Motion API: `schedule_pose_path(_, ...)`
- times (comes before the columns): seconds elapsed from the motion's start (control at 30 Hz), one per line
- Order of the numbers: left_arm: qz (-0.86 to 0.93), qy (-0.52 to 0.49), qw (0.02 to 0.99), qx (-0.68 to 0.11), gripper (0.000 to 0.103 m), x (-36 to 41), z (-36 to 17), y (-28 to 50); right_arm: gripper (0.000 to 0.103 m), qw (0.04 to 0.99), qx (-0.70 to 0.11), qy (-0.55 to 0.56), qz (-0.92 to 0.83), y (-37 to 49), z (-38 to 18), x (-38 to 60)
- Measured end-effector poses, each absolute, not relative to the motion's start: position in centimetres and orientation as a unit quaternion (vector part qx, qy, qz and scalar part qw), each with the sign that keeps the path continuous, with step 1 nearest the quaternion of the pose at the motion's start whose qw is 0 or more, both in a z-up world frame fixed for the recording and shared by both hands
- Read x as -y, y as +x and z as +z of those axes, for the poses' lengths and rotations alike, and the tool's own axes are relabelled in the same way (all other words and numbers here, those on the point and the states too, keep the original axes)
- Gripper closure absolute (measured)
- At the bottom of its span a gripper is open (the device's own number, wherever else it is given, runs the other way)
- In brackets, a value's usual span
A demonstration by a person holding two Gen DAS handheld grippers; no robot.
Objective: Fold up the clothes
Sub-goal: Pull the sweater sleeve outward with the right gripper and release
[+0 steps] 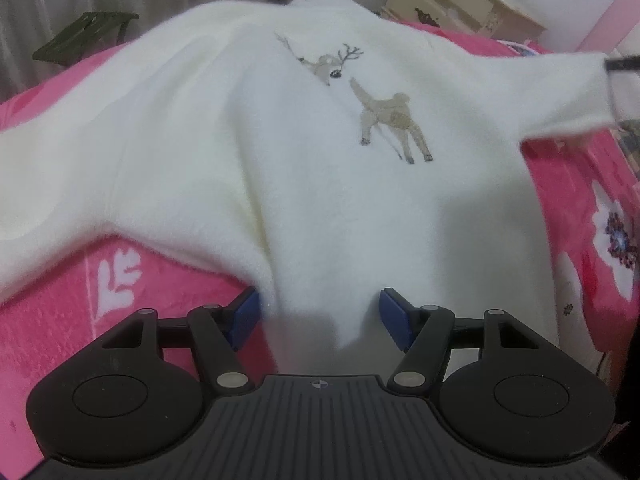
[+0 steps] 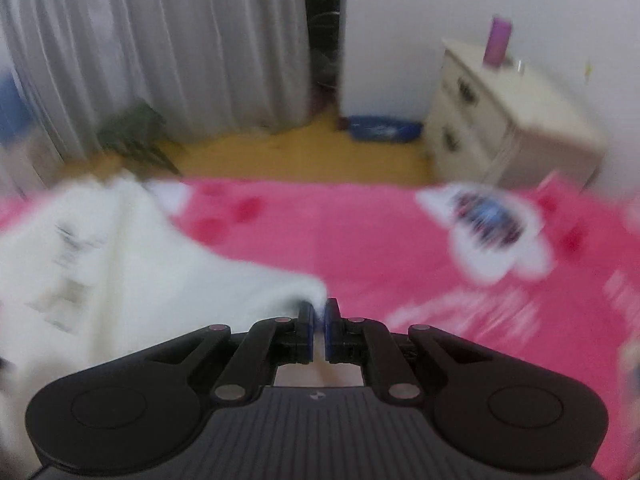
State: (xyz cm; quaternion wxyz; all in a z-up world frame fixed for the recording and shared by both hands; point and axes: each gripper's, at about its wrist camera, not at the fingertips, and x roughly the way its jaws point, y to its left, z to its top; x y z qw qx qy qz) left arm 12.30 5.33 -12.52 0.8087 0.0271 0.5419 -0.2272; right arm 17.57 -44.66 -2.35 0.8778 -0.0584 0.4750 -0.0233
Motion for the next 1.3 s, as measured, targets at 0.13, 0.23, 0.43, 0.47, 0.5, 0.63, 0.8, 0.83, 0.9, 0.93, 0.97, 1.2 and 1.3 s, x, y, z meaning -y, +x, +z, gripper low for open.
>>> schedule_pose_path(0.13,-0.228,0.031,0.805,-0.547,0.039,-5.4,-12.6,12.4,0.098,0.849,-0.502,-0.151,-0.073,22.0,-6.8,44.7)
schedule_pose_path(0.23,-0.229,0.030,0.800,-0.553,0.039,-5.8,-12.7,12.4,0.098,0.829,-0.510,-0.207,-0.100,23.4,-10.0,44.7)
schedule_pose_path(0.43,-0.232,0.019,0.793,-0.563,0.039,-6.3,-13.0,12.7,0.094,0.769,-0.570,-0.248,-0.151,25.0,-18.0,46.8)
schedule_pose_path(0.47,-0.235,0.019,0.794,-0.561,0.039,-6.4,-12.9,12.6,0.089,0.759,-0.573,-0.260,-0.168,25.0,-18.8,47.1)
schedule_pose_path(0.5,-0.237,0.019,0.795,-0.558,0.038,-6.5,-12.6,12.5,0.077,0.762,-0.567,-0.257,-0.180,24.8,-18.7,47.7)
schedule_pose_path(0.63,-0.255,0.003,0.790,-0.557,0.037,-7.8,-12.0,11.7,0.065,0.777,-0.542,-0.184,-0.262,23.1,-14.8,51.6)
schedule_pose_path(0.8,-0.297,-0.011,0.764,-0.573,0.036,-9.1,-11.9,10.7,0.064,0.837,-0.467,-0.033,-0.282,19.5,-7.0,54.2)
schedule_pose_path(0.83,-0.299,-0.016,0.763,-0.573,0.036,-9.4,-11.9,10.7,0.064,0.860,-0.452,-0.026,-0.235,19.0,-5.5,52.1)
schedule_pose_path(0.9,-0.293,-0.040,0.763,-0.574,0.036,-10.4,-11.8,10.8,0.064,0.894,-0.426,-0.045,-0.128,18.2,-3.0,46.7)
schedule_pose_path(0.93,-0.290,-0.055,0.763,-0.575,0.036,-10.9,-11.8,11.0,0.064,0.903,-0.418,-0.077,-0.064,17.9,-2.3,42.8)
schedule_pose_path(0.97,-0.284,-0.070,0.765,-0.574,0.036,-11.5,-11.7,11.2,0.062,0.903,-0.413,-0.116,0.008,17.4,-1.9,38.5)
schedule_pose_path(1.2,-0.262,-0.154,0.771,-0.560,0.036,-14.8,-11.8,11.8,0.054,0.714,-0.398,-0.339,0.466,6.4,-6.3,11.8)
schedule_pose_path(1.3,-0.262,-0.168,0.768,-0.560,0.036,-15.6,-12.4,11.6,0.052,0.634,-0.371,-0.358,0.577,0.9,-9.1,6.0)
